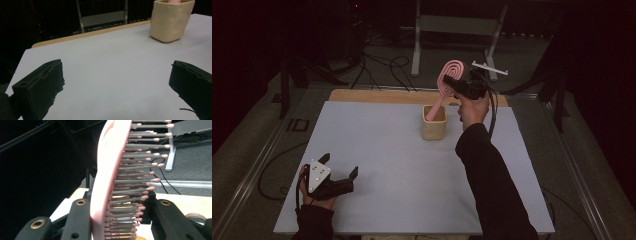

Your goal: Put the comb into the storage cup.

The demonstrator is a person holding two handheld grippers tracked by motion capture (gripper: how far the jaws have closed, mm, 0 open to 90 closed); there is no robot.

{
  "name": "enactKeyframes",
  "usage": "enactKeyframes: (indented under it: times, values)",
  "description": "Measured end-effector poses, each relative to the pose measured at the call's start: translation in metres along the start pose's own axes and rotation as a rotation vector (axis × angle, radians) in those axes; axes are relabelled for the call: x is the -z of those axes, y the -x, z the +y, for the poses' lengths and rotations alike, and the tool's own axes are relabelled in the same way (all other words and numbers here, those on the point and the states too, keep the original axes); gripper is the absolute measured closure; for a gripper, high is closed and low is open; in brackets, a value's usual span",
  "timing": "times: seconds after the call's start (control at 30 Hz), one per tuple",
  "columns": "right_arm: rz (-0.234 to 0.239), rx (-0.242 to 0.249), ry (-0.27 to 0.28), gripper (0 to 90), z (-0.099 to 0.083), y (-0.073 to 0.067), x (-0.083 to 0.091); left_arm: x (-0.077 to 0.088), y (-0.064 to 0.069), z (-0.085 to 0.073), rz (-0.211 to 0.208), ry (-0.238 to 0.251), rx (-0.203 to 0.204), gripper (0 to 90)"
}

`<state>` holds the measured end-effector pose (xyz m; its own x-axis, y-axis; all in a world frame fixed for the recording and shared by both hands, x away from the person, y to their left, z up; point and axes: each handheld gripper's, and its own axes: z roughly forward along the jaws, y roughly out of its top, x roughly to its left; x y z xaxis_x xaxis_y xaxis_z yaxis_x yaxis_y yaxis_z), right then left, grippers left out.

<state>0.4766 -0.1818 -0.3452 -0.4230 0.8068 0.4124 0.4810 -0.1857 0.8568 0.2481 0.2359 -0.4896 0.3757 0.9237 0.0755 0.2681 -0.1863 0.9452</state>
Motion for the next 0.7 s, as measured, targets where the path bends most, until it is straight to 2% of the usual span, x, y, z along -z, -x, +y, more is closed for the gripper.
enactKeyframes:
  times: [0.7]
  values:
    - [-0.014, -0.001, -0.012, 63.9, -0.012, 0.003, -0.006, 0.000, 0.001, 0.000, 0.001, 0.002, 0.002, 0.2]
